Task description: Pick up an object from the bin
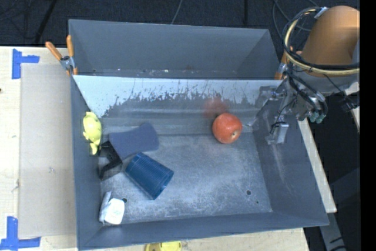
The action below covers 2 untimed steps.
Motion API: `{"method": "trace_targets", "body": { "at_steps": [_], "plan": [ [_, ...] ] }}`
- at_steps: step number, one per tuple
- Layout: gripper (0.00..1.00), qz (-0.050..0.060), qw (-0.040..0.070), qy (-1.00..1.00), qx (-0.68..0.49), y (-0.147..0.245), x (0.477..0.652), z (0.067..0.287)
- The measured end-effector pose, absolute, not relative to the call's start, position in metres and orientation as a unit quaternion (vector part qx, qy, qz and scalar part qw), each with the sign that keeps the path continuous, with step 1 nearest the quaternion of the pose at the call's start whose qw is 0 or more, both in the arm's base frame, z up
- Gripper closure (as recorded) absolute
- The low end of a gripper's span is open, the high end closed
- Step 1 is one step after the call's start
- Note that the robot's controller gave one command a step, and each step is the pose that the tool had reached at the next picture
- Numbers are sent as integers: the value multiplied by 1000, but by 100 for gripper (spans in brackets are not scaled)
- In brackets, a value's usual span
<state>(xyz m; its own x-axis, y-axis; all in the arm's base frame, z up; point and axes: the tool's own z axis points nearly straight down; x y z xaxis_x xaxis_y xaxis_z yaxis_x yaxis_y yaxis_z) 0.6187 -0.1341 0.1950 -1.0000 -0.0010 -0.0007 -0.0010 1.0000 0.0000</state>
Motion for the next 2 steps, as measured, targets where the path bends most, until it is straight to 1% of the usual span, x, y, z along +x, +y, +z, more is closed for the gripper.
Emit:
{"method": "trace_targets", "body": {
  "at_steps": [1,2],
  "plan": [
    [0,0,2,999,52,-106,621,124],
    [0,0,-2,998,59,-96,619,70]
  ]
}}
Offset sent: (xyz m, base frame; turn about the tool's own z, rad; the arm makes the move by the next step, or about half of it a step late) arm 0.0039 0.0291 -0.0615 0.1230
